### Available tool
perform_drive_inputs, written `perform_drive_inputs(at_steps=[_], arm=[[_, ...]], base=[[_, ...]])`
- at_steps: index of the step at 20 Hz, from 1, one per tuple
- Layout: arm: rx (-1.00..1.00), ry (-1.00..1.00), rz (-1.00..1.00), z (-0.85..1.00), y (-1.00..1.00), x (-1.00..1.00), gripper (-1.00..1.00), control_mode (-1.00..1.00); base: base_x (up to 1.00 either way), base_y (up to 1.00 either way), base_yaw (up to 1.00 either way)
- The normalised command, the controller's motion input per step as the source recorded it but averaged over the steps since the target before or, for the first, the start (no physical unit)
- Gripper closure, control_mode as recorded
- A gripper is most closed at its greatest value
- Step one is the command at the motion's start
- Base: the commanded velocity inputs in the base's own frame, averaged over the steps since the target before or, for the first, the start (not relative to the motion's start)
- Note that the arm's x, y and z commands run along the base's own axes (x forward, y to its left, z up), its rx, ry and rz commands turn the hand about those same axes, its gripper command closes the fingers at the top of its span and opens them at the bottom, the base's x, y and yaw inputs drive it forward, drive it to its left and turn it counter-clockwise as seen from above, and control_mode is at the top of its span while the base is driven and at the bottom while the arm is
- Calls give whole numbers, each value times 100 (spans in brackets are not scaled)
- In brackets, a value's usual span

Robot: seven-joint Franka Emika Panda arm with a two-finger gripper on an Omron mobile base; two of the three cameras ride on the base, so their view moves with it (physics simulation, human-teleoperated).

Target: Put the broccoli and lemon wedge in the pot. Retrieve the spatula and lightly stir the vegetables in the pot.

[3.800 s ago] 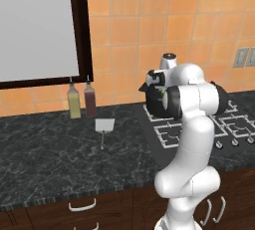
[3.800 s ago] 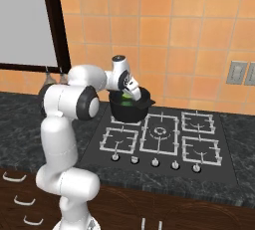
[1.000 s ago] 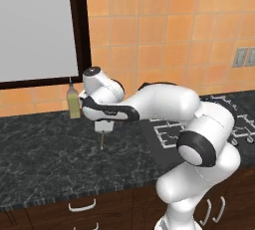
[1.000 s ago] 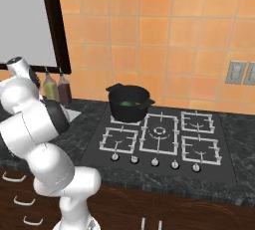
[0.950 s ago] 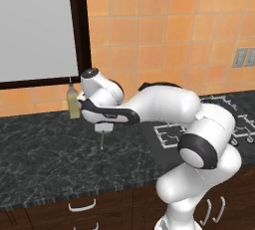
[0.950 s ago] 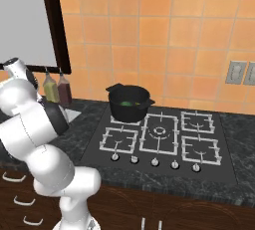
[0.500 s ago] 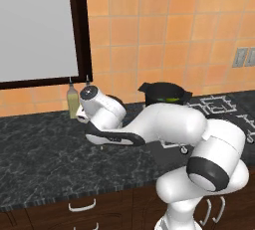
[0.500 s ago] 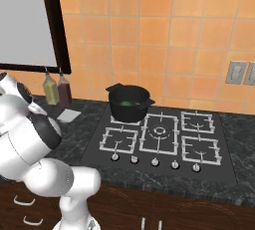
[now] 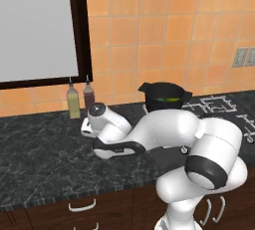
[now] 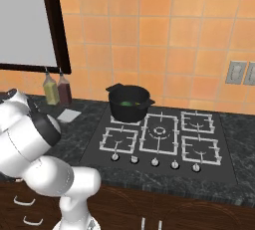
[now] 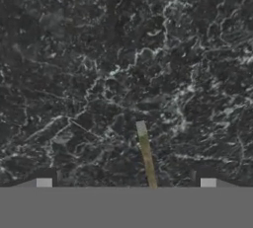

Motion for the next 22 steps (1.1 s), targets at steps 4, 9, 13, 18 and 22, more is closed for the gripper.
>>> perform_drive_inputs(at_steps=[4, 9, 13, 18, 22], arm=[[0, 0, 15, -28, 0, 13, -100, -100], [0, 0, 14, -27, 0, 16, -100, -100], [0, 3, 8, -32, 11, 20, -100, -100], [-1, 5, 1, -30, 30, 23, -100, -100], [-2, 6, 0, -25, 23, 25, -100, -100]], base=[[0, 0, 0], [0, 0, 0], [0, 0, 0], [0, 0, 0], [0, 0, 0]])
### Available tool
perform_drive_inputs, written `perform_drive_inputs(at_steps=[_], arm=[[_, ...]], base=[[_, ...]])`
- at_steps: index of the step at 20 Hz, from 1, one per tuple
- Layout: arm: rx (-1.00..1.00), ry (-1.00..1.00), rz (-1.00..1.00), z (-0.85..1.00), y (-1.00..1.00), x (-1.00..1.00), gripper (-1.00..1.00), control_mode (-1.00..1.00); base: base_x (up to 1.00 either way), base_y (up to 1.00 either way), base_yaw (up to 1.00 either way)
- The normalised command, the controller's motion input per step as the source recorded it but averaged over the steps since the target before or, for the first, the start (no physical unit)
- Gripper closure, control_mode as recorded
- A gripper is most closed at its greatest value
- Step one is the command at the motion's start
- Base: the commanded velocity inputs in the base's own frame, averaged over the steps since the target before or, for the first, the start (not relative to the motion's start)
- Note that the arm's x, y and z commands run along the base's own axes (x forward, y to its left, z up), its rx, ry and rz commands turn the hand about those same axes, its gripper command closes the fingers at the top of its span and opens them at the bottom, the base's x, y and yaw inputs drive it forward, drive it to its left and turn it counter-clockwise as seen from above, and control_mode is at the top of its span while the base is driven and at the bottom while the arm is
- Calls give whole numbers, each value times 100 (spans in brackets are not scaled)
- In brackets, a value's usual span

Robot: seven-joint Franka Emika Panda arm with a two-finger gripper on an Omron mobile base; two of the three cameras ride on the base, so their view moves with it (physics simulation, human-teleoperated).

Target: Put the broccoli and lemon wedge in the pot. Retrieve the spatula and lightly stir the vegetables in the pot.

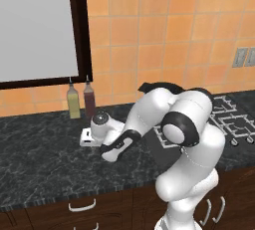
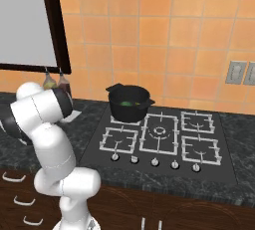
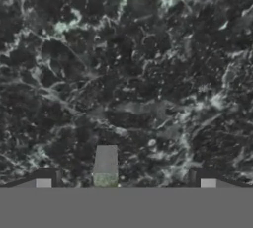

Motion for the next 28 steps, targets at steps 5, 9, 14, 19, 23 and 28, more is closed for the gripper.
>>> perform_drive_inputs(at_steps=[5, 9, 14, 19, 23, 28], arm=[[-3, 1, 0, -17, 1, 7, 100, -100], [-2, -2, -5, 0, -15, -17, 100, -100], [0, -15, -7, 33, -33, -34, 100, -100], [19, -13, -5, 100, -33, -30, 100, -100], [41, 0, -6, 100, -3, -8, 100, -100], [55, 0, -6, 100, 0, 0, 100, -100]], base=[[0, 0, 0], [0, 0, 0], [0, 0, 0], [0, 0, 0], [0, 0, 0], [0, 0, 0]])
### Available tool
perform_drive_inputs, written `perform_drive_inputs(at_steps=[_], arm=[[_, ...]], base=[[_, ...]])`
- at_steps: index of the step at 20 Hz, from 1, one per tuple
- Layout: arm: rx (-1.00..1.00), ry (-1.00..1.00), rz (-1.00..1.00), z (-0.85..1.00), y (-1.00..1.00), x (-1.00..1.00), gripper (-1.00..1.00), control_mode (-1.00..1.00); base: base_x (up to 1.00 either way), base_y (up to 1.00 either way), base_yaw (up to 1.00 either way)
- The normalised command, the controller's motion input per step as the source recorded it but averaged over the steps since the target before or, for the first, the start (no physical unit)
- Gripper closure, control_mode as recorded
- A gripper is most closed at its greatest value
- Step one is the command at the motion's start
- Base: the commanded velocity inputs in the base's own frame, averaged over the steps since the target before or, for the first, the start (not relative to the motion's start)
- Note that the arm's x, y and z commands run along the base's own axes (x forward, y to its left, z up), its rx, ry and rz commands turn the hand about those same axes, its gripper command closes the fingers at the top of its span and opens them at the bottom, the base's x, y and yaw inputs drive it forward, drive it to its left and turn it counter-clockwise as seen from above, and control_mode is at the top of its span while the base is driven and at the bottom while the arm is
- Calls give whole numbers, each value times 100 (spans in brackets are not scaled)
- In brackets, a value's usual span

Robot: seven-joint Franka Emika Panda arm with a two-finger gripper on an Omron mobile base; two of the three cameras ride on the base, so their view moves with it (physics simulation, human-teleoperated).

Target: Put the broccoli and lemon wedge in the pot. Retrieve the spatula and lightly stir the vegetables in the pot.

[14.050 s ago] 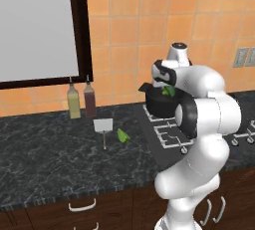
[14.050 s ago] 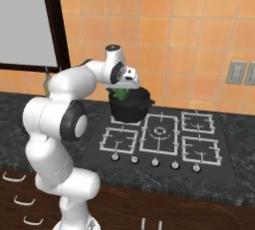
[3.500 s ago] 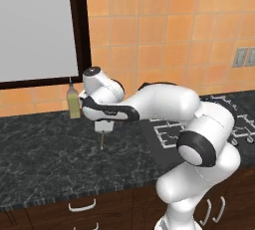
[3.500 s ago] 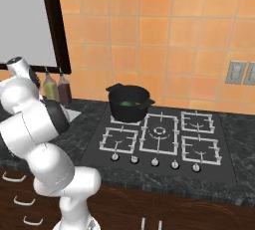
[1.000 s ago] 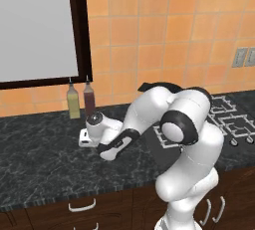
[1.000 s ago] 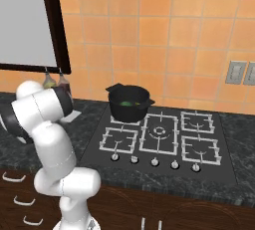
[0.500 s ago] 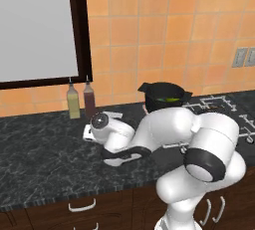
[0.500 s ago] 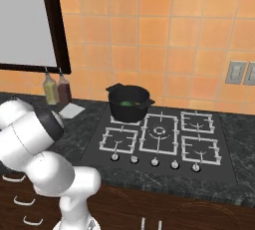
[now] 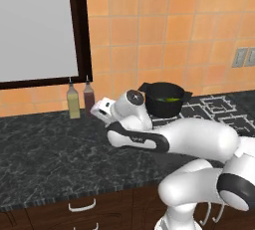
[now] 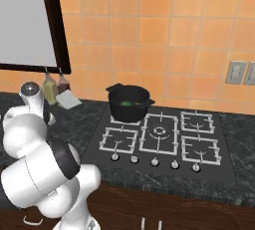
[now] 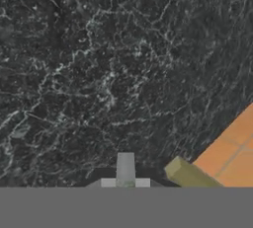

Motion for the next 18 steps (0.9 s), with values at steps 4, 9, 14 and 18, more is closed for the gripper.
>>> perform_drive_inputs(at_steps=[4, 9, 14, 18], arm=[[54, 0, -17, 100, 0, 0, 100, -100], [49, 2, -47, 100, 0, 13, 100, -100], [52, 10, -57, 100, -12, 1, 100, -100], [57, 18, -41, 100, -52, 20, 100, -100]], base=[[0, 0, 0], [0, 0, 0], [0, 0, 0], [0, 0, 0]])
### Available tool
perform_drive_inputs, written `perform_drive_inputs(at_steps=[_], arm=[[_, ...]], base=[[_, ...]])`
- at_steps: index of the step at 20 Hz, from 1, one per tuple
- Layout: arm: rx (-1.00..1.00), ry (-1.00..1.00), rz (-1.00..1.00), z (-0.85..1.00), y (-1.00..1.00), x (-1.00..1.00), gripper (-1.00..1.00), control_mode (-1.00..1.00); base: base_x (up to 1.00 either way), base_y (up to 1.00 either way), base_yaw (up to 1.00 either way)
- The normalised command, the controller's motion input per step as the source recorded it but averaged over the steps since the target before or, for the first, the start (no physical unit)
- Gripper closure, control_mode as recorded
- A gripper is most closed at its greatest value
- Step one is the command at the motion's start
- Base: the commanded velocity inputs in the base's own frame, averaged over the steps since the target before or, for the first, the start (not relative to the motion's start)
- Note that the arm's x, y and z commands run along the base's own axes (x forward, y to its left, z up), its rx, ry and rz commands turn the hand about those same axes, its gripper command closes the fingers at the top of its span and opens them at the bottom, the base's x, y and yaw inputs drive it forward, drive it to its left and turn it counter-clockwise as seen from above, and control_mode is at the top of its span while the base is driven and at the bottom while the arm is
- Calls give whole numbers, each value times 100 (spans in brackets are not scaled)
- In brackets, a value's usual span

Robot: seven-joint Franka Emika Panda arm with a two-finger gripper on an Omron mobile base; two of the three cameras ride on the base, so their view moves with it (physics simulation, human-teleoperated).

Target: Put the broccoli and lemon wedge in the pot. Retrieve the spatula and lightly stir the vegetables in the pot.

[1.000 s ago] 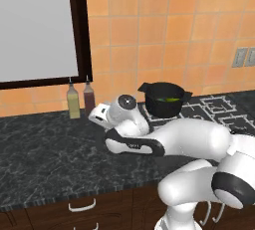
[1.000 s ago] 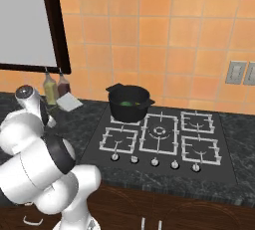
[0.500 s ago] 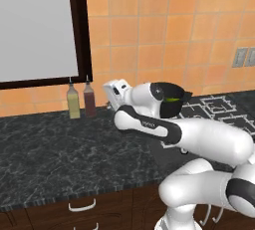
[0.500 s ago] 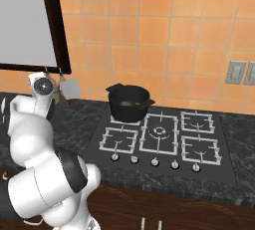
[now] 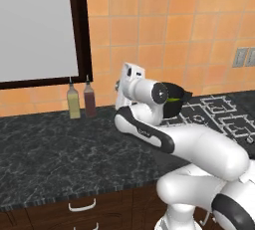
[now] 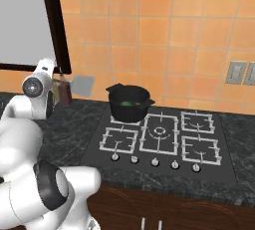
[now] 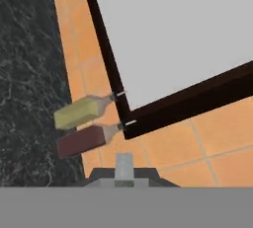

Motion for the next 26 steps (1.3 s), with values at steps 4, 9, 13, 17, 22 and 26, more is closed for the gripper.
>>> perform_drive_inputs(at_steps=[4, 9, 13, 17, 22, 26], arm=[[66, 21, -28, 100, -72, 30, 100, -100], [64, 19, -22, 79, -83, 51, 100, -100], [48, 10, -26, 13, -94, 74, 100, -100], [40, 4, -28, -9, -88, 66, 100, -100], [29, 0, -34, -12, -78, 51, 100, -100], [23, 0, -35, -39, -75, 9, 100, -100]], base=[[0, 0, 0], [0, 0, 0], [0, 0, 0], [0, 0, 0], [0, 0, 0], [0, 0, 0]])
